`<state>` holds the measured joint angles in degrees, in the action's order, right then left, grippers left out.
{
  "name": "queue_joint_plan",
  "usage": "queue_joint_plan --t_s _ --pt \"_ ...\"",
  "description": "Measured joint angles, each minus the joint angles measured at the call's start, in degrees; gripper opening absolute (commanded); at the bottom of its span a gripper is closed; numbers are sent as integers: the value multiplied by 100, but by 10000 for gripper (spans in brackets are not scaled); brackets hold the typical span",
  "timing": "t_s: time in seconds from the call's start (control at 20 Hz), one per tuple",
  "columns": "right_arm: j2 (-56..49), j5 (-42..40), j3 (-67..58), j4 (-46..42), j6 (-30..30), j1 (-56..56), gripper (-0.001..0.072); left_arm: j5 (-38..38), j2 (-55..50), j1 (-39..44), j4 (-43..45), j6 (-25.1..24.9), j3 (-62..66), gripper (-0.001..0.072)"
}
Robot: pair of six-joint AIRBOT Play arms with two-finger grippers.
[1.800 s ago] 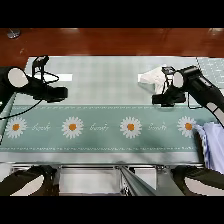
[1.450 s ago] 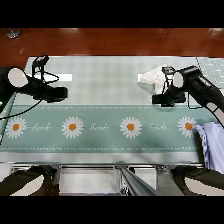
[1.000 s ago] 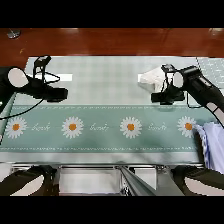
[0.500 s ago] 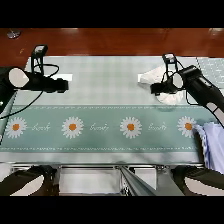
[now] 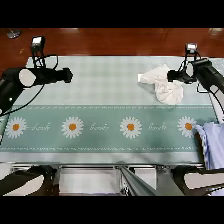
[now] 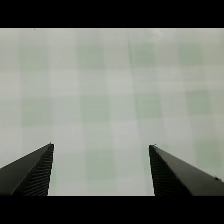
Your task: Fold the shirts.
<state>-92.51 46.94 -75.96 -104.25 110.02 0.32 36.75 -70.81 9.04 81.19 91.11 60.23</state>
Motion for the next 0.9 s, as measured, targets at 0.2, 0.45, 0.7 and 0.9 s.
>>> queue_joint_plan --t_s 0.2,0.45,0.7,0.9 --pt "-605 931 -551 1027 -566 -212 40 531 -98 -20 24 13 11 703" --pt "-201 1884 -1561 1952 -1169 -271 40 1971 81 -404 555 -33 291 703" --pt "1246 1853 -2494 2312 -1532 -282 40 2638 1547 -774 376 -57 59 703" --pt "2275 1762 -3272 2909 -2020 -258 39 2684 3082 -699 -205 -57 -780 703"
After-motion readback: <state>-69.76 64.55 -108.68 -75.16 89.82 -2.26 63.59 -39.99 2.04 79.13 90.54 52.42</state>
